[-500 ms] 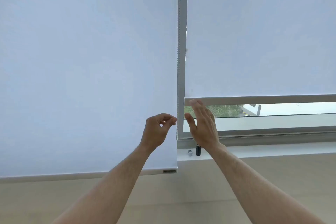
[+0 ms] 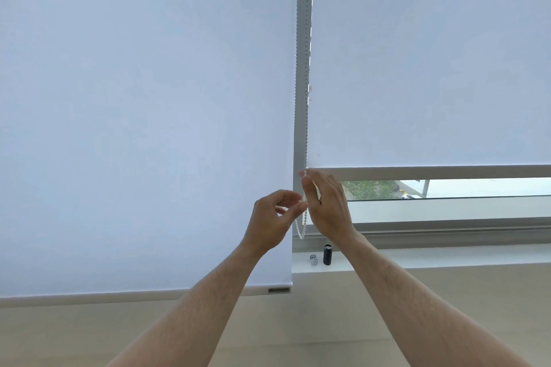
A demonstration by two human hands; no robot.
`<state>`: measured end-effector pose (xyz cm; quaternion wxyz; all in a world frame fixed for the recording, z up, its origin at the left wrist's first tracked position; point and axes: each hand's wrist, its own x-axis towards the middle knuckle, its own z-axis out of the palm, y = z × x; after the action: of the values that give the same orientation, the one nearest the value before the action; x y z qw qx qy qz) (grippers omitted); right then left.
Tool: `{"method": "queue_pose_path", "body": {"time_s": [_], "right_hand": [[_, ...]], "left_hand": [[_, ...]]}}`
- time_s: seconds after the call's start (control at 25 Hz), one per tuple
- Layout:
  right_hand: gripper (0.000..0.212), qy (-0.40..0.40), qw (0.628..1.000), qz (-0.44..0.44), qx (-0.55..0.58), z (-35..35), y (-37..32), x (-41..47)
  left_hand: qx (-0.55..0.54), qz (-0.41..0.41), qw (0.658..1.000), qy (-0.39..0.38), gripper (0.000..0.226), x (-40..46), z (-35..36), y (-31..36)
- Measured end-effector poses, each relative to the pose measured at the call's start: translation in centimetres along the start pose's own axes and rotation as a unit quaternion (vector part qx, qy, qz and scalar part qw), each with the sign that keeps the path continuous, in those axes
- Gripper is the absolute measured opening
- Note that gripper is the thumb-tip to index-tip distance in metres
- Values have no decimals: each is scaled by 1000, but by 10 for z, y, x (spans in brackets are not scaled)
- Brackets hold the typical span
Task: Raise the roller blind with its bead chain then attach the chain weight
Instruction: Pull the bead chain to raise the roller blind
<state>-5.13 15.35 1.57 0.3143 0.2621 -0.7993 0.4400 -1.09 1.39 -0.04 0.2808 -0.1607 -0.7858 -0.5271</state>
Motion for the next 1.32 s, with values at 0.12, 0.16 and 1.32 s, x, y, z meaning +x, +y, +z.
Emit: {"method": "queue_pose_path", "body": {"time_s": [0.12,0.16,1.32], "right_hand": [[25,3,1000,-8,28,0,-8,2],[24,-4,1000,-11,29,0,-11,2],[29,87,975,32,204,-12,-60,22]], "left_hand": [[-21,-1,1000,-17,5,3,5,2],[-22,7,1000,-16,7,2,6,2],[86,3,993,-87,44,-39,15,-26]]}}
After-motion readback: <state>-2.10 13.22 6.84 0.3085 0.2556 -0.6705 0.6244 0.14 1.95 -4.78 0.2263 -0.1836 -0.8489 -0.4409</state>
